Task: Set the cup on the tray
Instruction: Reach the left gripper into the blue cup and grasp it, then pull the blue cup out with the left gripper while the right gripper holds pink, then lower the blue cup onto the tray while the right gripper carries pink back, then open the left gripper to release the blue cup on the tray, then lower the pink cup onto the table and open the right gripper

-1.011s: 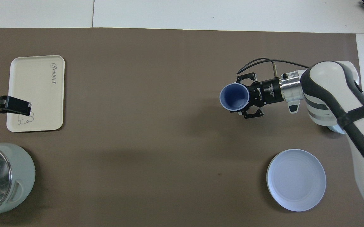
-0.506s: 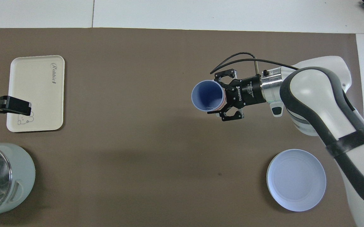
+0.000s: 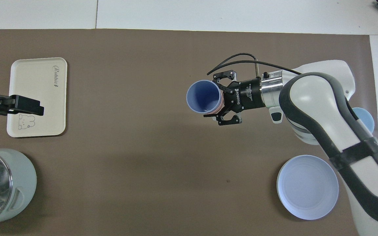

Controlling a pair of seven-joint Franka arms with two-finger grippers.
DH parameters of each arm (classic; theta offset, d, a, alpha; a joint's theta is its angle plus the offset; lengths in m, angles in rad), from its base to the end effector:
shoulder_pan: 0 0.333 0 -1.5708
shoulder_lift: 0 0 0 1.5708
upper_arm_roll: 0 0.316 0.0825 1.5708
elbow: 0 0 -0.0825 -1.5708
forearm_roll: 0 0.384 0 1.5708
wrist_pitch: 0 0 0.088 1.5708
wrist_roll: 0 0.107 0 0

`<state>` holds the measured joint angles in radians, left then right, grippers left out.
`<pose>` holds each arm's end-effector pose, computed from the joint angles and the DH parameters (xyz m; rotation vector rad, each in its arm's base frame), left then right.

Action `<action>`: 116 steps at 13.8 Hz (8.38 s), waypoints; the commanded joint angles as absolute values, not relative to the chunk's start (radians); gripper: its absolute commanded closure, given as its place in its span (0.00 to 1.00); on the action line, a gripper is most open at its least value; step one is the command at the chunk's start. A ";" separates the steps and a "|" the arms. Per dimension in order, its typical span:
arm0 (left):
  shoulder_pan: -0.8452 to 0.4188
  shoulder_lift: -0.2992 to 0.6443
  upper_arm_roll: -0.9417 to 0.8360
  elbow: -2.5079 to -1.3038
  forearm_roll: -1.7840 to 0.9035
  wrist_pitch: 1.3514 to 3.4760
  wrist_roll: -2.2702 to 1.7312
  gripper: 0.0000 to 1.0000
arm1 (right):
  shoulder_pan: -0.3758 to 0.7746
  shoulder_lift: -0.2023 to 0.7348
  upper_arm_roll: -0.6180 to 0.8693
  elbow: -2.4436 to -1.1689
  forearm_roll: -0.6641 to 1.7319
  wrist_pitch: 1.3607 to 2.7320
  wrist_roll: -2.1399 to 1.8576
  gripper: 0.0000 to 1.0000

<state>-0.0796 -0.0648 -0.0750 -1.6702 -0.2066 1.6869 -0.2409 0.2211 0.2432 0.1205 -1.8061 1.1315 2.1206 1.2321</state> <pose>0.5353 -0.1047 0.6252 2.9240 0.1491 0.0587 0.5933 0.2487 0.4411 -1.6530 1.5468 0.8247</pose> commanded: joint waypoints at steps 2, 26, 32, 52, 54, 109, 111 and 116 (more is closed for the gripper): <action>-0.271 -0.084 -0.074 -1.709 -0.218 1.856 -0.616 0.00 | 0.258 0.227 0.126 -1.790 1.170 2.198 1.315 1.00; -0.503 0.075 -0.072 -1.560 -0.097 2.021 -0.940 1.00 | 0.252 0.230 0.123 -1.761 1.152 2.204 1.341 1.00; -0.428 0.055 -0.057 -1.408 -0.106 1.778 -0.925 1.00 | 0.209 0.224 0.117 -1.756 1.163 2.194 1.339 1.00; 0.252 0.149 -0.041 -1.828 -0.175 2.262 0.038 1.00 | -0.328 0.477 0.117 -1.830 1.355 1.672 0.672 1.00; 0.255 0.144 -0.041 -1.923 -0.173 2.362 0.040 1.00 | -0.354 0.505 0.115 -1.827 1.342 1.648 0.648 1.00; 0.012 -0.074 -0.103 -1.654 -0.054 1.552 0.098 0.00 | -0.380 0.348 0.110 -1.993 1.174 1.815 0.452 0.00; 0.009 -0.074 -0.103 -1.652 -0.029 1.526 0.098 0.00 | -0.351 0.313 0.110 -1.993 1.090 1.816 0.453 0.00; 0.015 -0.069 -0.104 -1.632 -0.023 1.532 0.098 0.00 | -0.319 0.258 0.110 -1.985 0.875 1.832 0.449 0.00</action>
<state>0.0258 -0.0667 -0.1109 -1.6386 -0.0368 1.5305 0.1133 -0.3242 0.2910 0.1088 -1.9650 0.9363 1.8097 0.4446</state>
